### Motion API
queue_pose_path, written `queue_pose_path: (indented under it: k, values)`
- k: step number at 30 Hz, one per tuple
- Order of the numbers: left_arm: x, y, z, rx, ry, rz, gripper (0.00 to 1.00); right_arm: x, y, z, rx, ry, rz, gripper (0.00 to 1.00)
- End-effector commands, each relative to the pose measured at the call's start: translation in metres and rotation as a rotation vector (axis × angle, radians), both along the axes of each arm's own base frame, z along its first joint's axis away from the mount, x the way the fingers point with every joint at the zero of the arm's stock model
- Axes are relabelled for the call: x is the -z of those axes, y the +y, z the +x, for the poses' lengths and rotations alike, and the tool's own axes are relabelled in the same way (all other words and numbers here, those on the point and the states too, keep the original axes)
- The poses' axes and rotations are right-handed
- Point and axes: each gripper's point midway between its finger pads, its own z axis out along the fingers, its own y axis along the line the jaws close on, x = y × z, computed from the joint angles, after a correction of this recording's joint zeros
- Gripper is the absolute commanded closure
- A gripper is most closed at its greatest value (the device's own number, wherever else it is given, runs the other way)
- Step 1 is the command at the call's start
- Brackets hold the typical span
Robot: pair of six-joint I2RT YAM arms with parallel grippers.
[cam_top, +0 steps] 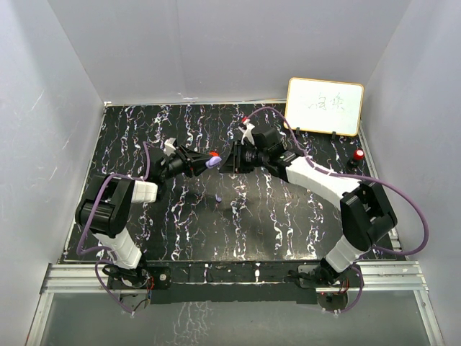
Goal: Insert the wireless bluetooth earbuds into the charging case
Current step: Pick up the earbud from the center of the board, then place the earbud in the charging case.
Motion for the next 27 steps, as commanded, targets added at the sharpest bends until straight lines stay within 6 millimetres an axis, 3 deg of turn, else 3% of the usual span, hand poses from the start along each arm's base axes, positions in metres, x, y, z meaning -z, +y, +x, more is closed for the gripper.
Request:
queue_pose_path:
  k: [1, 13, 27]
  values:
    - [-0.033, 0.001, 0.005, -0.008, -0.105, -0.010, 1.00, -0.032, 0.001, 0.008, 0.029, -0.049, 0.097, 0.85]
    - [-0.044, 0.003, 0.012, -0.035, -0.152, 0.005, 1.00, -0.033, -0.009, 0.000, 0.045, 0.040, 0.215, 0.86]
    - [-0.036, -0.004, 0.012, -0.025, -0.151, 0.047, 1.00, -0.039, -0.007, -0.002, 0.038, 0.086, 0.290, 0.85]
